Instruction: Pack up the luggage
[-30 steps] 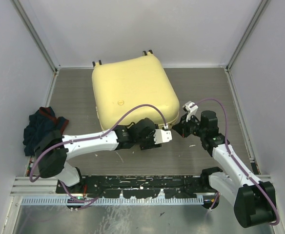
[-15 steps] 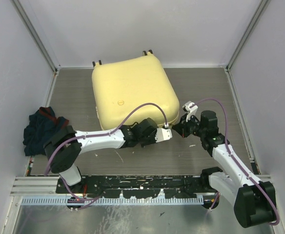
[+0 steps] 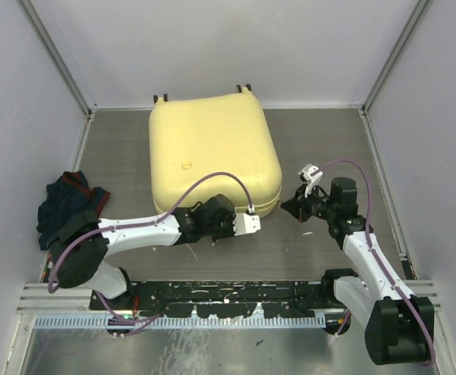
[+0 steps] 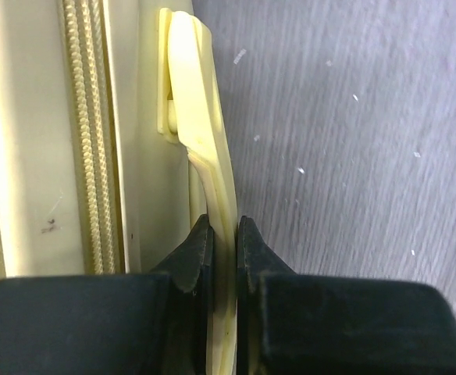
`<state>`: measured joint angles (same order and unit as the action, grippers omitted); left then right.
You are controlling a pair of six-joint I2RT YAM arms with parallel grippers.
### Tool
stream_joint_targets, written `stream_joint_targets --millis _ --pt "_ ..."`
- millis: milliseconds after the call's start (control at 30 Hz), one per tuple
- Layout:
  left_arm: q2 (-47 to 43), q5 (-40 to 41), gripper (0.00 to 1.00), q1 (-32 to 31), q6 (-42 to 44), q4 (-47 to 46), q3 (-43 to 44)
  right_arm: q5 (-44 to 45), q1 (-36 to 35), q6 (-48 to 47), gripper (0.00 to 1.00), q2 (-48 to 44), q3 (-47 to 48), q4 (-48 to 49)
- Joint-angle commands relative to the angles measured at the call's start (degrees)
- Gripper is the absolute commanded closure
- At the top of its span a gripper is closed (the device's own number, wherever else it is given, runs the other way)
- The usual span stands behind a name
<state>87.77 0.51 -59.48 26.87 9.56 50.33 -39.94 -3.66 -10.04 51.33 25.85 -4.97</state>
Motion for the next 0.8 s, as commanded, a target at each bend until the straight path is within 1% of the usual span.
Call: stream_joint_targets --millis 0,133,233,300,400,500,533,633,667,700,733,767 --pt "-6.5 -3.0 1.00 0.4 9.7 12.6 -6.1 2.1 6.4 -7.8 1.00 -0.2 3.3 -1.9" --pt "-12.6 -8.2 1.00 0.2 18.2 16.0 -11.4 0.3 9.4 -10.9 1.00 2.7 5.4 -1.1" --pt "-16.1 -9.7 1.00 0.1 23.2 18.5 -14.5 -1.1 9.9 -11.0 1.00 6.2 7.6 1.2" --pt "-17.4 -10.2 1.00 0.1 25.4 19.9 -15.0 -2.6 9.9 -9.9 1.00 8.6 9.1 3.3" --pt "-17.6 -10.9 1.00 0.2 25.8 21.2 -14.4 -5.5 9.7 -5.8 1.00 12.3 10.5 8.0" --pt "-16.8 -10.7 1.00 0.2 23.9 21.3 -12.6 -6.4 8.5 -1.7 0.99 15.1 11.2 11.4" --pt "-16.4 -10.5 1.00 0.1 23.3 21.2 -11.8 -6.7 8.1 -0.9 0.99 15.5 11.2 11.6" --pt "-17.4 -10.4 1.00 0.1 17.9 20.8 -8.0 -8.2 7.7 -1.8 0.99 14.9 11.0 9.8" --pt "-18.5 -10.4 0.94 -0.1 15.8 20.2 -6.6 -8.4 7.7 -2.7 0.99 14.3 11.0 8.4" --pt "-19.5 -10.2 0.83 -0.6 14.3 19.9 -5.0 -8.5 7.7 -3.8 0.99 13.7 11.1 6.8" --pt "-20.3 -9.8 0.68 -1.5 12.9 19.8 -3.1 -8.6 7.7 -4.8 0.97 13.0 11.1 5.4" --pt "-21.0 -9.4 0.62 -2.5 11.7 20.2 -1.1 -8.4 7.7 -5.4 0.94 12.2 11.0 4.3"
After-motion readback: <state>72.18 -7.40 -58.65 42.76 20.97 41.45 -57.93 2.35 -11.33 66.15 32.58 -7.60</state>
